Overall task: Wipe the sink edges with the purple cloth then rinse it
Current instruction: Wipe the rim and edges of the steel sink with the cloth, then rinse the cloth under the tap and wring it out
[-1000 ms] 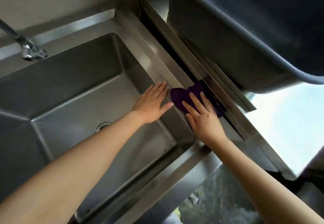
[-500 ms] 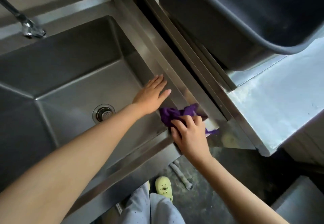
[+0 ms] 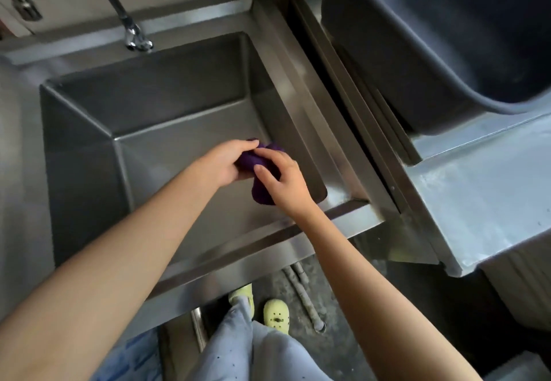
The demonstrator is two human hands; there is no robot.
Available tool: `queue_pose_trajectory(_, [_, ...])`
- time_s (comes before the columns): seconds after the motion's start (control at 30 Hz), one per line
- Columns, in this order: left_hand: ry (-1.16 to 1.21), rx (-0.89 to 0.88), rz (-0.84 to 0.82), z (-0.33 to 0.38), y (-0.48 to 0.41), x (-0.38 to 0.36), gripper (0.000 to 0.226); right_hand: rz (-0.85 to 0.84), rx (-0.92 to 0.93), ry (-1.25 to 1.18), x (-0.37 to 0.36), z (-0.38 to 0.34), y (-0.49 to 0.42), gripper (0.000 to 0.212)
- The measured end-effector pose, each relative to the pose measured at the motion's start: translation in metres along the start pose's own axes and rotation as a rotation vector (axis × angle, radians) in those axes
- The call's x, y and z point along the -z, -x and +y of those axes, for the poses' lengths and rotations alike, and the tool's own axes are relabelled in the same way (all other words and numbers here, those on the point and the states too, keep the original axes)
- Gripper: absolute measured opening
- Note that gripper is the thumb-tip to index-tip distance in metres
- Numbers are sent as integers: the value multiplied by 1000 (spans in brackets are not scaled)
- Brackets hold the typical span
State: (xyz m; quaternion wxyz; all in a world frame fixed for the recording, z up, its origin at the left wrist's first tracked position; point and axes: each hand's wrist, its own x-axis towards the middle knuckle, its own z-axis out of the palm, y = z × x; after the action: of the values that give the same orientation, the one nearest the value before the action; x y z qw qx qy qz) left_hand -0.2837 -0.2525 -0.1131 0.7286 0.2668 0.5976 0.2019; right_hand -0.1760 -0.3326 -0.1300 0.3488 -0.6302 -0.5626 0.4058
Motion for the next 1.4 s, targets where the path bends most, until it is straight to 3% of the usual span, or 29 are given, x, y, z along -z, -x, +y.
queue_pose_trajectory(0.1, [100,-116,43,11,7,33,20,-4,-99,-296,1,-29,-16,37])
queue_pose_trajectory(0.17, [140,-240,24,18,15,53,25,-5,-169,-273,-3,-43,-37,44])
queue_pose_trajectory(0.3, [192,-458,-32,34,29,92,35,-243,-226,-275,-21,-70,-83,67])
queue_pose_trajectory(0.37, [234,-531,-19,46,33,115,37,-299,-195,-299,-32,-86,-103,55])
queue_pose_trajectory(0.43, [309,-578,28,58,33,141,39,-281,-142,-321,-46,-107,-120,30])
queue_pose_trajectory(0.53, [401,-565,109,75,32,180,35,-237,-102,-342,-74,-137,-144,21])
queue_pose_trajectory(0.73, [320,-446,-15,90,25,243,23,-187,-19,-273,-128,-169,-183,23])
queue_pose_trajectory(0.87, [221,-434,177,77,9,268,22,-194,-31,-109,-155,-160,-203,22])
queue_pose_trajectory(1.03, [376,-482,366,70,-22,274,9,-237,-59,-83,-186,-137,-225,23])
queue_pose_trajectory(1.13, [393,-443,411,73,-47,277,15,-248,-109,-141,-200,-125,-242,24])
queue_pose_trajectory(1.23, [438,-388,424,78,-69,283,33,-237,-163,-27,-205,-111,-270,39])
queue_pose_trajectory(1.4, [565,-373,277,82,-92,294,43,-51,-231,181,-185,-102,-334,57])
